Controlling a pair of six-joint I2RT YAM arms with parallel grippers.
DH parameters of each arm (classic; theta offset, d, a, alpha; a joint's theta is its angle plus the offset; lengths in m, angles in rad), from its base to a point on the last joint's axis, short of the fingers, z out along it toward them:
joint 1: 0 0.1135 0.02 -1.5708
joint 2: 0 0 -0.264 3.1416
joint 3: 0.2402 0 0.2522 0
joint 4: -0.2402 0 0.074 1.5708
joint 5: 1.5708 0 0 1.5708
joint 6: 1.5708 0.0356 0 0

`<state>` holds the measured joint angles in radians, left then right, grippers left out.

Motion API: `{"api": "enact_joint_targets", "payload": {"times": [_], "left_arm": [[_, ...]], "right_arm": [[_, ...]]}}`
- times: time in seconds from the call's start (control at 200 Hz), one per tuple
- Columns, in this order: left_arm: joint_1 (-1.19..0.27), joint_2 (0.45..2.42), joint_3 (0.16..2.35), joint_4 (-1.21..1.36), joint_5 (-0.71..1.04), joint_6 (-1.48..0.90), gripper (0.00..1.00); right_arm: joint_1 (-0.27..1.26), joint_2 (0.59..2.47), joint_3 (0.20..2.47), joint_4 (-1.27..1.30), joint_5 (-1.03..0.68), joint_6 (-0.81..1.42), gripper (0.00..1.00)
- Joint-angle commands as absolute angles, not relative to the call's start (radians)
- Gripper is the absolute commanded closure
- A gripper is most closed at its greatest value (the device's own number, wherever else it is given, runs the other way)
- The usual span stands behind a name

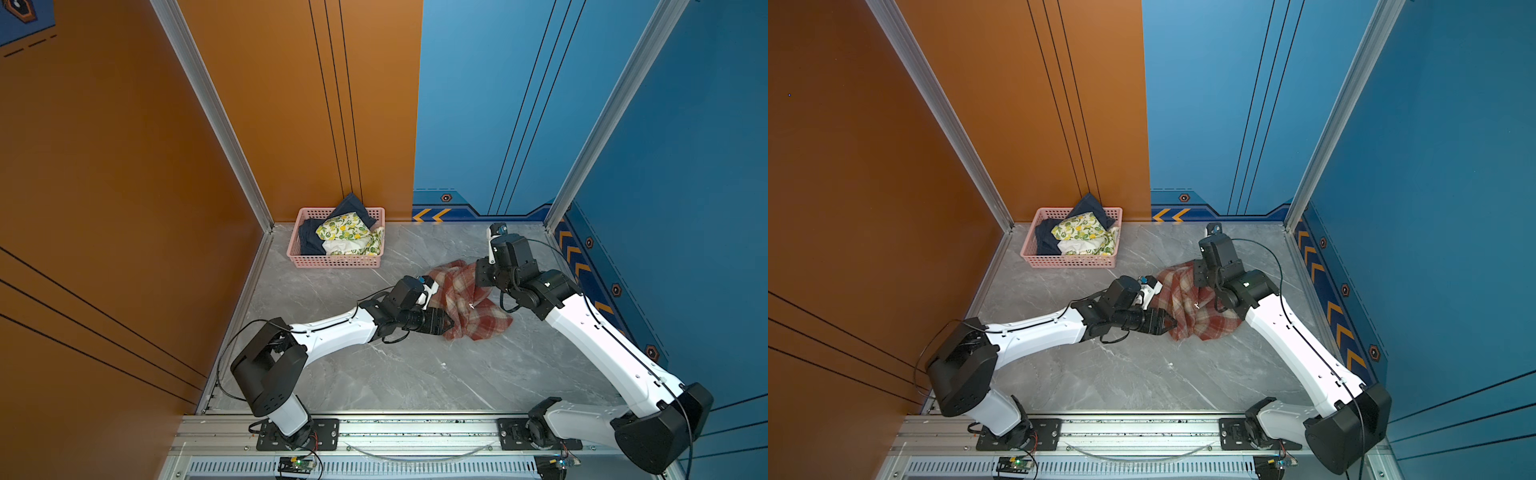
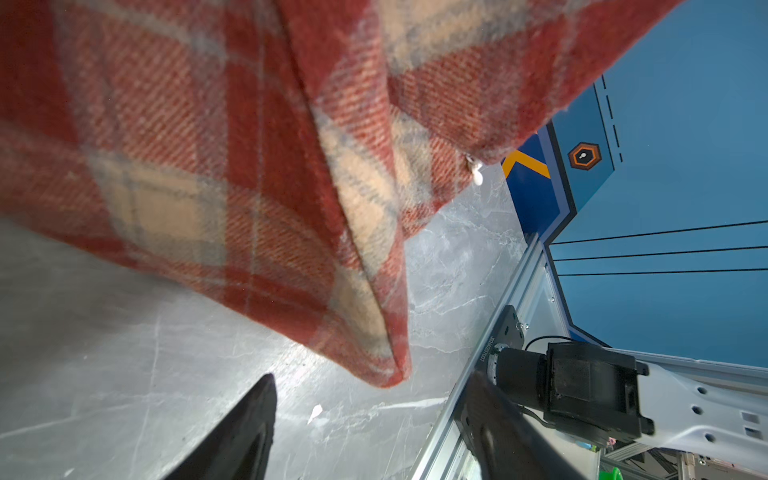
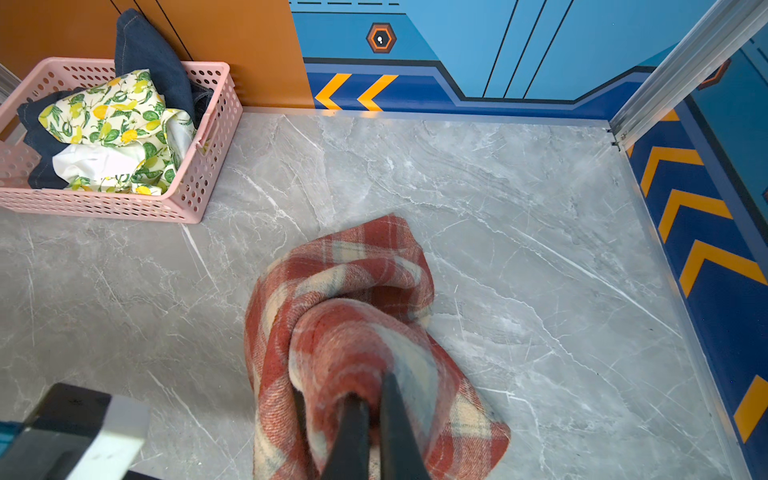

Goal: Fold and stack the skirts
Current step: 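Grasp the skirt's other edge with the left gripper while the right gripper lifts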

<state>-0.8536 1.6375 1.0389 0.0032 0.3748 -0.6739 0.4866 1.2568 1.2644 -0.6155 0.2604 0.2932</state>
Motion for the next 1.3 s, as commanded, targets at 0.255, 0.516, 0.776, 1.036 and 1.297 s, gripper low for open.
{"api": "enact_joint_targets", "payload": {"times": [0.255, 0.516, 0.776, 1.036, 1.297], "left_arm": [[-0.914, 1.785, 1.151, -0.003, 0.250, -0.641, 0.53], [-0.899, 1.720, 1.175, -0.022, 0.167, -0.609, 1.00], [-0.773, 1.475, 1.248, -0.178, 0.168, -0.580, 1.00], [-0.595, 1.440, 1.472, -0.278, 0.287, -0.603, 1.00], [-0.467, 1.573, 1.670, -0.222, 0.385, -0.665, 1.00]], "right_arm": [[0.474, 1.210, 1.246, -0.575, 0.258, 0.327, 1.00], [0.462, 1.158, 1.215, -0.572, 0.260, 0.341, 1.00], [0.415, 1.044, 1.252, -0.625, 0.277, 0.350, 1.00], [0.333, 0.974, 1.437, -0.718, 0.271, 0.340, 1.00], [0.160, 1.079, 1.624, -0.747, 0.147, 0.381, 1.00]]}}
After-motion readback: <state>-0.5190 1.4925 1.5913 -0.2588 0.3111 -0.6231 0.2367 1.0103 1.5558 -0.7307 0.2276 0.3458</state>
